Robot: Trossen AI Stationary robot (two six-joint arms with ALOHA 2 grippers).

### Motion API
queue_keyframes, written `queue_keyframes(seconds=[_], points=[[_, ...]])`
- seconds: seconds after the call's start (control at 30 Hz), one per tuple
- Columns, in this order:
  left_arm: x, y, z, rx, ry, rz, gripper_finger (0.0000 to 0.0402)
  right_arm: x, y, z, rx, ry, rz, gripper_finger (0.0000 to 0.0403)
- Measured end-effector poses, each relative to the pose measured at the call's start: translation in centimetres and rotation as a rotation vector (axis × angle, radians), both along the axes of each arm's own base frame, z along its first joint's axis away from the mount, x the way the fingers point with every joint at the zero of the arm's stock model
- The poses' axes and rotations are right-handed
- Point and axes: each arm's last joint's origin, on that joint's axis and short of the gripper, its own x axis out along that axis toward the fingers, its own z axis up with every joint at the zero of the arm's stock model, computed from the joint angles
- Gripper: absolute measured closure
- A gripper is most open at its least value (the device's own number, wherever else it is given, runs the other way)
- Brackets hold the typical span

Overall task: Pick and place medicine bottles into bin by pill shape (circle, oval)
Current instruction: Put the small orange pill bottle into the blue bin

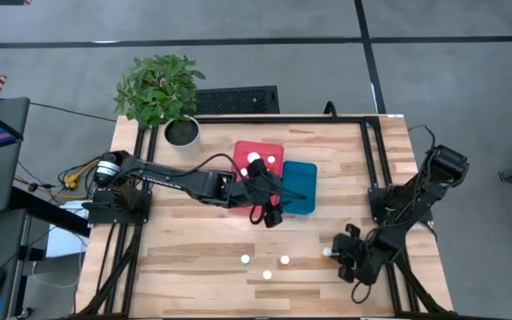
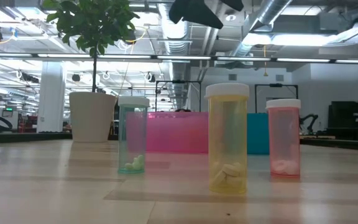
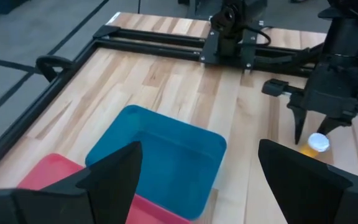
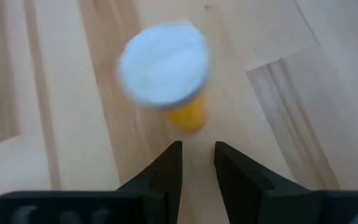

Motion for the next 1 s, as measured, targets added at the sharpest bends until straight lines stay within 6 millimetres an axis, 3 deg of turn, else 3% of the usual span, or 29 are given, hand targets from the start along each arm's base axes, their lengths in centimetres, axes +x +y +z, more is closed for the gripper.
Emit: queue_keyframes(seconds=[0.4, 1.0], points=[[-0.1, 0.1, -0.1, 0.007, 0.015, 0.006, 0.0086, 1.9, -1.0, -0.1, -0.051, -0.028, 0.027, 0.0282], [-0.1, 0.1, -0.2, -0.004, 0.016, 0.013, 0.0086, 5.6, -4.0, 0.4, -0.141, -0.089, 0.037, 0.0282]])
